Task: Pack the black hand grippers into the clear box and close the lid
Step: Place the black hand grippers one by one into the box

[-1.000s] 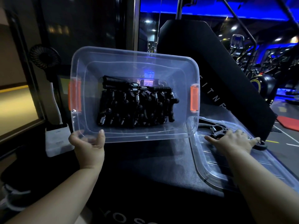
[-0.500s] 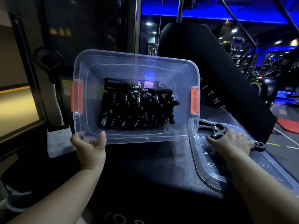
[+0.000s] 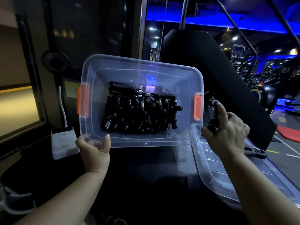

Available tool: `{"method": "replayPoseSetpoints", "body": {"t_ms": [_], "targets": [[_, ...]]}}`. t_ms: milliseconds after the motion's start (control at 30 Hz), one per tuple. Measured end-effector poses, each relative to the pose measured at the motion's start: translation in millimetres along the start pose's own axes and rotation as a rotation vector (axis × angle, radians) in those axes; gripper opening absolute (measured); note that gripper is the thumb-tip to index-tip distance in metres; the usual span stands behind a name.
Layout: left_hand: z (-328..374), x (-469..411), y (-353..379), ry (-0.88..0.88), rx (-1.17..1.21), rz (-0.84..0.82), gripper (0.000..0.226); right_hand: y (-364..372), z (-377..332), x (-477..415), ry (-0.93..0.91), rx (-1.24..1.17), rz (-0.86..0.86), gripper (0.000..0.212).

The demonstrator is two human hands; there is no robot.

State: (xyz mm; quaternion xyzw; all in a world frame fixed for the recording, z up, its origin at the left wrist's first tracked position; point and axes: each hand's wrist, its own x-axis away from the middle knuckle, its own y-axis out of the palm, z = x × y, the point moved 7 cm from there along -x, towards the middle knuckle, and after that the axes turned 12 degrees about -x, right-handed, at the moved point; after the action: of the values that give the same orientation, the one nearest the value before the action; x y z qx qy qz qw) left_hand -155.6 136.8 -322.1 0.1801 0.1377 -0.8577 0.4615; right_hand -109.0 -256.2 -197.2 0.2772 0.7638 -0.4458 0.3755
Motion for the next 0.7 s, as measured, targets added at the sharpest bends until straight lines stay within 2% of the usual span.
{"method": "replayPoseSetpoints", "body": {"t_ms": [200, 333, 433, 567, 700], "targets": [[-1.0, -0.3, -1.1, -0.005, 0.011, -0.006, 0.062, 19.5, -66.7, -10.0, -0.216, 0.006, -0.111, 0.078], [-1.9, -0.7, -0.8, -0.013, 0.021, -0.015, 0.062, 41.1, -95.0, -10.2, -0.329, 0.063, -0.212, 0.062], [-1.1, -0.4, -0.7, -0.008, 0.02, -0.021, 0.061, 50.2, -108.9, -14.3, -0.388, 0.081, -0.222, 0.048], [-1.6, 0.0, -1.4, -0.026, 0.033, -0.019, 0.063, 56.5, -124.9, -26.7, -0.442, -0.021, -0.249, 0.026], [-1.6, 0.3, -2.0, -0.033, 0.038, -0.015, 0.062, 70.3, -137.5, -39.0, -0.463, -0.07, -0.315, 0.019]]}}
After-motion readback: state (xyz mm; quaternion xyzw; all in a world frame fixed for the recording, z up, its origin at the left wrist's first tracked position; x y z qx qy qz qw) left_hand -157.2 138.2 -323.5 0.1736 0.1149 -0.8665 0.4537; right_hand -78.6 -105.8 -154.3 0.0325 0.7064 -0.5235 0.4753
